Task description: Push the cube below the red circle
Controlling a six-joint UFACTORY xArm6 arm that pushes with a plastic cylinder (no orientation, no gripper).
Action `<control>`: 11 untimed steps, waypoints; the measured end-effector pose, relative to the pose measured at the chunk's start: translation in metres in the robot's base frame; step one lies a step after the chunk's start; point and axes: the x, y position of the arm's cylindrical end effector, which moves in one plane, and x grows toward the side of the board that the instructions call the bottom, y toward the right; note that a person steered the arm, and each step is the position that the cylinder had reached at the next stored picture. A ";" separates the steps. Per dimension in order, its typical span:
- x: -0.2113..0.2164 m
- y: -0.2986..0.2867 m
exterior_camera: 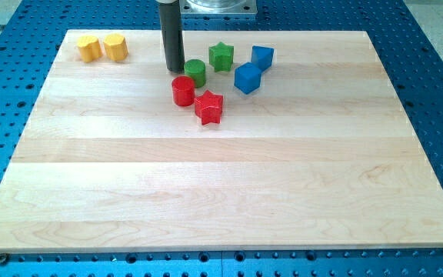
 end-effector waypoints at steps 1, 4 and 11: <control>-0.001 0.024; -0.041 0.127; 0.186 0.111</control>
